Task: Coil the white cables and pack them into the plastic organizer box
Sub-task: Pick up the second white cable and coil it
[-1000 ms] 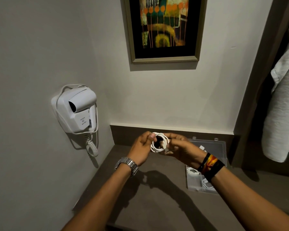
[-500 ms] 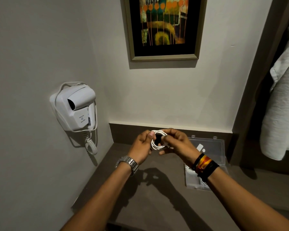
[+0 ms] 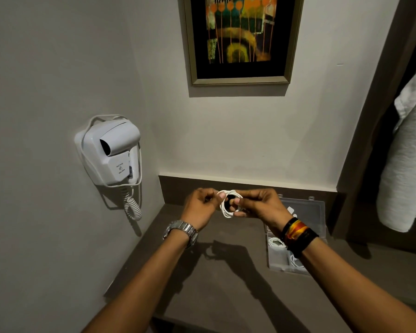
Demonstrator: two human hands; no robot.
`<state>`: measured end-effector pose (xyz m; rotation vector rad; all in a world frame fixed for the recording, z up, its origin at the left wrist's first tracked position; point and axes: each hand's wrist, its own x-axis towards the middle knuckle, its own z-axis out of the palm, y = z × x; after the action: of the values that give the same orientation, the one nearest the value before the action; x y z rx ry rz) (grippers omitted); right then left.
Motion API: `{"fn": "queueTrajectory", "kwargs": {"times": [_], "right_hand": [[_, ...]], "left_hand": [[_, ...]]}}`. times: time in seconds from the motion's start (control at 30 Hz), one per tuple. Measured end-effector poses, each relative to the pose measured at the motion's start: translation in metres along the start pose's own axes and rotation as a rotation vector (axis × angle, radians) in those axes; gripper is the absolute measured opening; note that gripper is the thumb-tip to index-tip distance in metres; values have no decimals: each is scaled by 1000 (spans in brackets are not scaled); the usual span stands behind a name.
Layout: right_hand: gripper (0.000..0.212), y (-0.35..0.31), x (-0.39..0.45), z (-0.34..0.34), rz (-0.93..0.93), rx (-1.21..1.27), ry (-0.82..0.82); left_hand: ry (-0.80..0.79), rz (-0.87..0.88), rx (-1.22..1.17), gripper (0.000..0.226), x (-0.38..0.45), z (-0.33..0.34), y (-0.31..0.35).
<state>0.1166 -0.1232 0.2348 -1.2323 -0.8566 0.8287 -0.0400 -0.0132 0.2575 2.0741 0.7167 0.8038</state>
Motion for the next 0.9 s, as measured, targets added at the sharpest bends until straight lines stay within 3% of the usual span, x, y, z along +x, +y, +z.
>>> {"fn": "queueTrajectory", "kwargs": {"times": [0.1, 0.2, 0.33, 0.53, 0.67, 0.9], "right_hand": [[23, 6, 3, 3, -5, -60, 78], [23, 7, 6, 7, -7, -112, 122], [22, 7, 8, 15, 5, -182, 100], [21, 4, 8, 18, 67, -124, 11], [19, 3, 5, 12, 118, -97, -35], [20, 10, 4, 8, 93, -198, 29]], "left_hand": [[-146, -181, -149, 30, 6, -7, 0], [-266, -390, -461, 24, 10, -13, 2], [-259, -407, -598, 23, 10, -16, -2], [-105, -151, -216, 20, 9, -15, -11], [-179, -18, 103, 16, 8, -16, -20], [-84, 32, 329, 16, 5, 9, -35]]}}
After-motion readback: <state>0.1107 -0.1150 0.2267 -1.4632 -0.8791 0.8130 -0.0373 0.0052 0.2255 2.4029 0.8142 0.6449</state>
